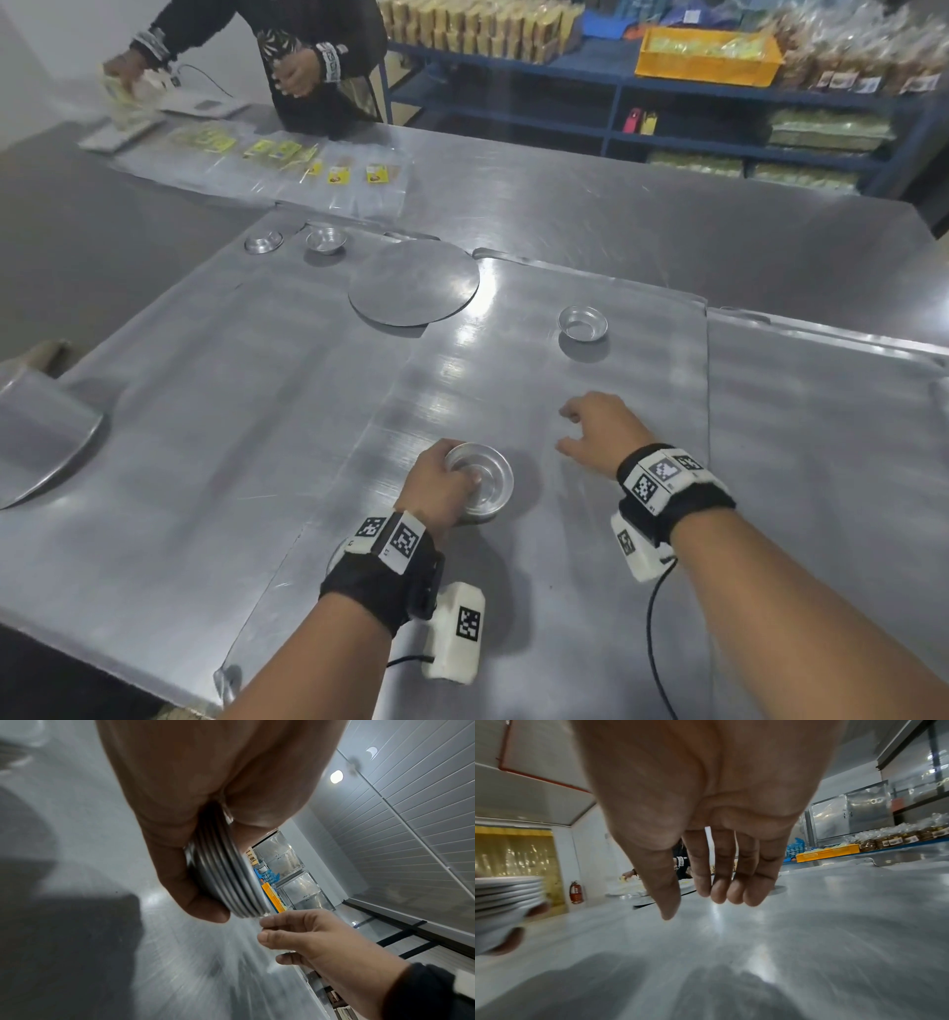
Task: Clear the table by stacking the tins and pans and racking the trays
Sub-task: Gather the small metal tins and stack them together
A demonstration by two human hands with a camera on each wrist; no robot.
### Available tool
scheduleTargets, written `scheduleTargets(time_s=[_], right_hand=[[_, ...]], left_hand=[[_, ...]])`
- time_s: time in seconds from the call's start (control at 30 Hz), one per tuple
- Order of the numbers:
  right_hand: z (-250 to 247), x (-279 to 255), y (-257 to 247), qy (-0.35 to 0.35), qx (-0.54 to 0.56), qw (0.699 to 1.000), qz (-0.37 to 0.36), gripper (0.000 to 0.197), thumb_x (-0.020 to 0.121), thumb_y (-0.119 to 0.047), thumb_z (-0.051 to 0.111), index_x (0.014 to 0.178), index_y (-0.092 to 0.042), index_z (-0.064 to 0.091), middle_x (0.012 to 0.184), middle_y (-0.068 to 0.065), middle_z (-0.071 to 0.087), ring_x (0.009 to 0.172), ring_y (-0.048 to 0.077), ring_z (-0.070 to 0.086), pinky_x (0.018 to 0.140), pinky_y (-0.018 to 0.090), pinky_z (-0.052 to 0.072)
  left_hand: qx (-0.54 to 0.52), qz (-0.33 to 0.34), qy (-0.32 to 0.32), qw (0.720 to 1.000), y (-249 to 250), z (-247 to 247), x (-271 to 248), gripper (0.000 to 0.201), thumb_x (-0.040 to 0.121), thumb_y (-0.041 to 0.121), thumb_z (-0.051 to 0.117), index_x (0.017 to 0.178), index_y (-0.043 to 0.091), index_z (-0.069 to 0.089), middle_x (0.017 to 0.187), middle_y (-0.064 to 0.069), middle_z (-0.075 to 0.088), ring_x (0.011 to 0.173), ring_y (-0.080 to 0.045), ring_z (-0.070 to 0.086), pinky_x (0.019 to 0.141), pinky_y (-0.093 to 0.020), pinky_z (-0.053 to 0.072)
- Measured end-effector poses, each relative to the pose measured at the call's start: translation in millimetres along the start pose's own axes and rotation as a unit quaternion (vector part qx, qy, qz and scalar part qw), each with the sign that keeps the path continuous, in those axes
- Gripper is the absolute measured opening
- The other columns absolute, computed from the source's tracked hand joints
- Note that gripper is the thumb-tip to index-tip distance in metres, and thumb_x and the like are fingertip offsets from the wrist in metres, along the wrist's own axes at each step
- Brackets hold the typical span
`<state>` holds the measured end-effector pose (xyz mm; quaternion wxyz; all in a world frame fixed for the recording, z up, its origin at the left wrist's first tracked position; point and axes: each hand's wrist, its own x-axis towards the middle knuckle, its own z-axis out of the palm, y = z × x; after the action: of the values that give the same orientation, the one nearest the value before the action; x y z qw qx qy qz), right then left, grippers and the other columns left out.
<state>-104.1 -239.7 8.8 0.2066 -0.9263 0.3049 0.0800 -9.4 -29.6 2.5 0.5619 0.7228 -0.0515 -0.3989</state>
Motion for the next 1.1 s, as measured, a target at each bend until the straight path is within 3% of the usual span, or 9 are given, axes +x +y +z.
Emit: scheduleTargets(time_s=[0.13, 0.23, 0.4, 0.57, 0.77, 0.87, 0.93, 1.0, 1.1], right_hand=[[-14, 47, 20, 0.049, -0.004, 0.998, 0.034, 0.051, 0.085, -0.031, 0.070, 0.131, -0.010, 0.059, 0.127, 0.010, 0.061, 0.122, 0.029, 0.055, 0.101, 0.034, 0.046], [-23, 85, 31, 0.072, -0.032, 0.996, 0.050, 0.051, 0.083, -0.040, 0.069, 0.123, -0.009, 0.061, 0.118, 0.014, 0.062, 0.115, 0.034, 0.055, 0.096, 0.035, 0.044], [-27, 143, 48, 0.105, -0.051, 0.990, 0.079, 0.074, 0.066, -0.066, 0.053, 0.117, -0.012, 0.060, 0.110, 0.014, 0.056, 0.110, 0.035, 0.049, 0.092, 0.041, 0.043], [-31, 175, 59, 0.079, -0.057, 0.991, 0.089, 0.086, 0.065, -0.072, 0.056, 0.123, -0.009, 0.050, 0.117, 0.014, 0.054, 0.114, 0.035, 0.048, 0.094, 0.041, 0.041], [-31, 177, 62, 0.082, -0.027, 0.992, 0.091, 0.076, 0.067, -0.061, 0.072, 0.116, -0.005, 0.056, 0.115, 0.017, 0.055, 0.109, 0.037, 0.054, 0.078, 0.034, 0.042], [-30, 167, 64, 0.089, -0.011, 0.990, 0.105, 0.080, 0.064, -0.059, 0.079, 0.118, -0.005, 0.054, 0.120, 0.016, 0.048, 0.109, 0.035, 0.053, 0.082, 0.035, 0.045], [-29, 157, 62, 0.088, 0.003, 0.991, 0.105, 0.082, 0.062, -0.056, 0.082, 0.118, -0.005, 0.053, 0.122, 0.015, 0.045, 0.101, 0.029, 0.051, 0.079, 0.031, 0.042], [-30, 143, 57, 0.083, 0.022, 0.992, 0.097, 0.081, 0.062, -0.052, 0.085, 0.120, -0.006, 0.053, 0.124, 0.014, 0.043, 0.094, 0.024, 0.046, 0.078, 0.027, 0.038], [-27, 115, 44, 0.078, 0.065, 0.992, 0.068, 0.087, 0.059, -0.048, 0.088, 0.130, -0.010, 0.053, 0.126, 0.011, 0.042, 0.108, 0.027, 0.051, 0.082, 0.026, 0.037]], left_hand=[[0.017, 0.002, 0.000, 1.000, 0, 7, 17, 0.033, 0.064, 0.012, 0.062, 0.093, 0.026, 0.069, 0.096, -0.009, 0.070, 0.098, -0.038, 0.068, 0.078, -0.062, 0.058], [0.033, 0.000, -0.001, 0.999, 0, 10, 28, 0.031, 0.064, 0.016, 0.064, 0.090, 0.031, 0.070, 0.096, -0.007, 0.071, 0.098, -0.037, 0.069, 0.080, -0.060, 0.058], [0.049, 0.002, 0.007, 0.999, 2, 12, 40, 0.032, 0.063, 0.017, 0.063, 0.093, 0.028, 0.068, 0.095, -0.008, 0.071, 0.096, -0.037, 0.069, 0.081, -0.061, 0.057], [0.072, 0.004, 0.015, 0.997, 4, 9, 49, 0.031, 0.065, 0.018, 0.062, 0.093, 0.031, 0.067, 0.094, -0.007, 0.072, 0.094, -0.034, 0.070, 0.081, -0.061, 0.057], [0.070, 0.003, 0.022, 0.997, 3, 10, 47, 0.031, 0.066, 0.013, 0.059, 0.091, 0.029, 0.067, 0.087, -0.002, 0.071, 0.087, -0.030, 0.069, 0.083, -0.057, 0.059], [0.066, 0.004, 0.021, 0.998, 1, 11, 44, 0.032, 0.078, -0.001, 0.058, 0.091, 0.028, 0.066, 0.086, -0.004, 0.068, 0.080, -0.026, 0.066, 0.069, -0.044, 0.060], [0.062, 0.003, 0.013, 0.998, 2, 11, 41, 0.034, 0.084, -0.007, 0.055, 0.092, 0.025, 0.065, 0.090, -0.008, 0.066, 0.078, -0.025, 0.064, 0.061, -0.038, 0.057], [0.059, 0.007, 0.008, 0.998, 2, 11, 38, 0.034, 0.084, -0.006, 0.055, 0.094, 0.024, 0.064, 0.093, -0.011, 0.066, 0.081, -0.027, 0.064, 0.064, -0.044, 0.060], [0.051, 0.009, 0.006, 0.999, 4, 12, 33, 0.030, 0.080, -0.002, 0.056, 0.096, 0.022, 0.064, 0.097, -0.013, 0.066, 0.084, -0.031, 0.065, 0.068, -0.054, 0.061]])
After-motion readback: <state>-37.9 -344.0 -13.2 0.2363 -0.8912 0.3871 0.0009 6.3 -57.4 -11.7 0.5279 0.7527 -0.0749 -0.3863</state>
